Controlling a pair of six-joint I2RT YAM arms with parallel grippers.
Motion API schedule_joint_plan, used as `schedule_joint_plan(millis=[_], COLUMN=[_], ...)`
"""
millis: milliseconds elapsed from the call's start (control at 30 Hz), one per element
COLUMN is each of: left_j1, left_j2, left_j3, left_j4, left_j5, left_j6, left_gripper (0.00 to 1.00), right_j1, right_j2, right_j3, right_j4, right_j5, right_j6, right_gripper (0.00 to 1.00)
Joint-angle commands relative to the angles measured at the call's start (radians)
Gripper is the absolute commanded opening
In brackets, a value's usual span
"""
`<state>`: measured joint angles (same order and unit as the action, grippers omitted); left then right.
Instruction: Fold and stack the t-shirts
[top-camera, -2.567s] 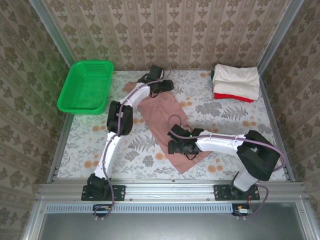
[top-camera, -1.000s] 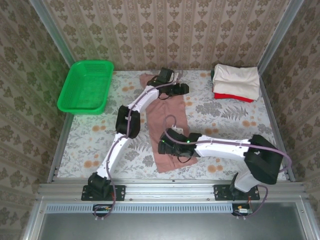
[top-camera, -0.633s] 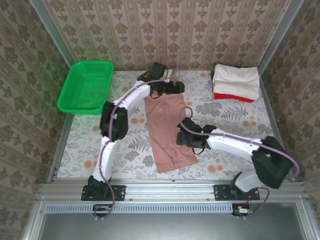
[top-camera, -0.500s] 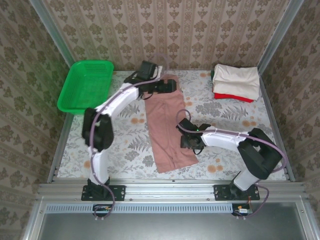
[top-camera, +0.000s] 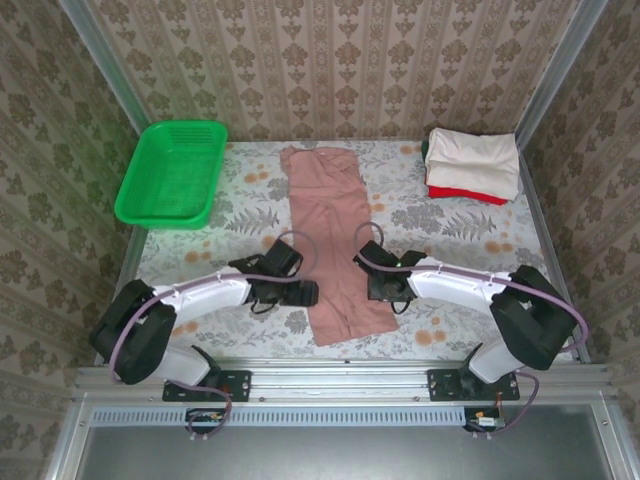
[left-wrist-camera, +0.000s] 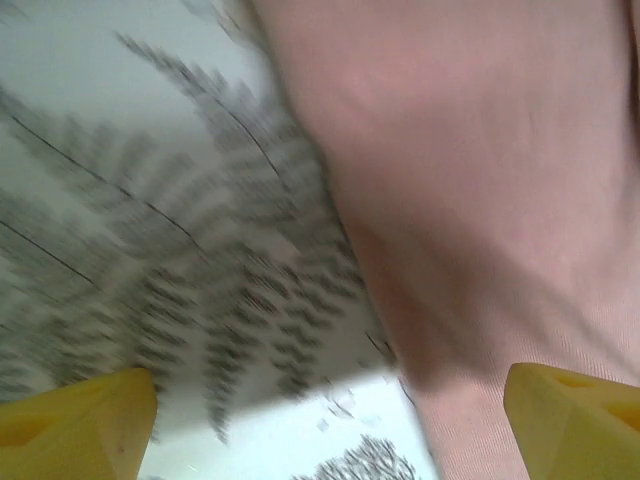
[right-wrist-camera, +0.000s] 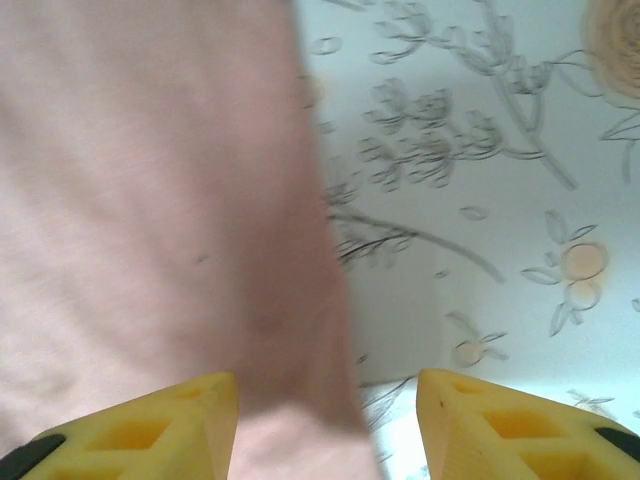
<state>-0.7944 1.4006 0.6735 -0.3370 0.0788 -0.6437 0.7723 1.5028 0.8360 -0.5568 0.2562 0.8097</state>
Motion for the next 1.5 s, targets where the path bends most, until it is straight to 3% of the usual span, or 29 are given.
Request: schedule_joint_plan(millis=[0, 33, 200, 300, 467, 533, 567, 600, 667, 700, 933, 1100, 1233, 1467], left_j1=[-0.041, -0.046, -0.048, -0.045, -0.013, -0.015, -0.024, -0.042, -0.094, -0.127, -0.288, -0.397, -0.439, -0.452], left_j2=[-0.037, -0.035, -0.064, -0.08, -0.152, -0.198, -0.222, -0.242, -0.258, -0.252, -0.141, -0.08, -0.06, -0.101], left_j3=[-0.022, -0.029, -0.095, -0.128, -0.176, -0.17, -0.162, -0.153, -0.131, -0.116, -0.08, -0.071, -0.095, -0.166], left_j4=[0.095, 0.091, 0.101, 0.106, 0.088, 0.063, 0.051, 0.045, 0.039, 0.035, 0.02, 0.02, 0.049, 0.038], left_j5=[-0.051, -0.063, -0.075, -0.081, -0.073, -0.073, -0.077, -0.084, -0.109, -0.121, -0.198, -0.211, -0.224, -0.246], left_j6=[-0.073, -0.071, -0.061, -0.044, -0.034, -0.04, -0.044, -0.051, -0.067, -0.075, -0.153, -0.171, -0.194, -0.236], left_gripper=[0.89, 0.85, 0.45, 0.28, 0.14, 0.24, 0.39, 0.47, 0.6, 0.6, 0.46, 0.46, 0.45, 0.25], right_j1=[0.025, 0.025, 0.018, -0.004, -0.031, -0.027, -0.016, -0.002, 0.023, 0.029, 0.03, 0.008, -0.005, -0.017], right_j2=[-0.01, 0.0, 0.056, 0.085, 0.063, 0.037, 0.022, 0.007, -0.014, -0.016, 0.021, 0.058, 0.067, 0.063], right_j3=[0.004, 0.005, -0.001, -0.011, -0.041, -0.052, -0.055, -0.059, -0.067, -0.068, -0.062, -0.058, -0.061, -0.072], right_j4=[-0.005, -0.001, -0.004, -0.026, -0.038, -0.029, -0.023, -0.013, 0.012, 0.015, 0.043, 0.033, 0.031, 0.047], right_j5=[0.002, 0.005, 0.049, 0.094, 0.101, 0.091, 0.089, 0.09, 0.09, 0.085, 0.092, 0.106, 0.111, 0.108], right_j6=[0.016, 0.017, 0.025, 0.053, 0.068, 0.066, 0.063, 0.06, 0.058, 0.057, 0.051, 0.033, 0.029, 0.03], right_gripper=[0.53, 0.53, 0.54, 0.52, 0.47, 0.46, 0.46, 0.46, 0.47, 0.48, 0.48, 0.48, 0.48, 0.48])
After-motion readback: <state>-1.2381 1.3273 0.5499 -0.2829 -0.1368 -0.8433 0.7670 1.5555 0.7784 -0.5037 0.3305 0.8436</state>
